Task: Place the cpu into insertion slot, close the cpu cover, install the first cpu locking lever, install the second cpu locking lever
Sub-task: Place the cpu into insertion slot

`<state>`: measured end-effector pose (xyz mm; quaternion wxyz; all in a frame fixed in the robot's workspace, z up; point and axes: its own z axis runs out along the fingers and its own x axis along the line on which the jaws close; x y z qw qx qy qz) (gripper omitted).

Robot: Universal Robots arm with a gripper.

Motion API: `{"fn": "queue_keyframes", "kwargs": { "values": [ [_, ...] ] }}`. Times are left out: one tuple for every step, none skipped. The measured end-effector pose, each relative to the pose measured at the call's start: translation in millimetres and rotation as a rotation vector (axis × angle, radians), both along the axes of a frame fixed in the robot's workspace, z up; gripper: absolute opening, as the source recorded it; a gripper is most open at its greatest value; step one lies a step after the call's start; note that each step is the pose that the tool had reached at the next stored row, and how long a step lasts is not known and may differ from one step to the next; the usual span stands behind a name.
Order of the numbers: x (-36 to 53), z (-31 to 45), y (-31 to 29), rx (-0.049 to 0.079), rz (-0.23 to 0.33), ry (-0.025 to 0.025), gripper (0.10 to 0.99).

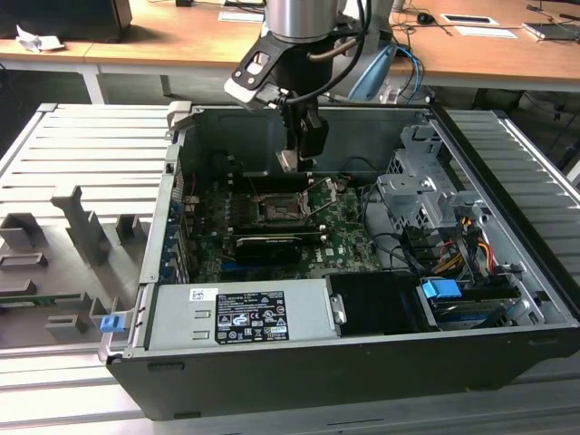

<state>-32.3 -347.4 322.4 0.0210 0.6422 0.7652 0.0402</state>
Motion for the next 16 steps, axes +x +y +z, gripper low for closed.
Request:
{"fn": "queue_keyframes", "kwargs": {
  "values": [
    [0.0,-1.6,0.0,0.0,0.0,0.0001,0.525],
    [0.0,-3.0,0.0,0.0,0.0,0.0,0.525],
    [0.0,-4.3,0.0,0.0,0.0,-0.0001,0.525],
    [0.0,-6.6,0.0,0.0,-0.001,-0.0002,0.525],
    [0.0,-8.5,0.0,0.0,0.0,-0.0002,0.525],
    [0.0,-10.5,0.0,0.0,0.0,-0.0003,0.525],
    [0.0,-11.5,0.0,0.0,-0.001,-0.0003,0.525],
    [0.0,-12.0,0.0,0.0,-0.003,-0.0003,0.525],
    [0.1,-13.1,0.0,0.0,-0.02,-0.0003,0.525],
    [0.1,-15.1,0.0,0.0,-0.045,-0.0003,0.525],
    [0.1,-16.5,0.0,0.0,-0.063,-0.0002,0.525],
    [0.1,-18.9,0.0,0.0,-0.086,-0.0002,0.525],
    [-0.4,-21.9,0.0,0.0,-0.102,-0.0002,0.525],
    [-1.8,-24.8,0.0,0.0,-0.106,-0.0002,0.525],
    [-2.2,-26.7,0.0,0.0,-0.106,-0.0003,0.525],
    [-2.3,-28.5,0.0,0.0,-0.106,-0.0003,0.525]
  ]
}}
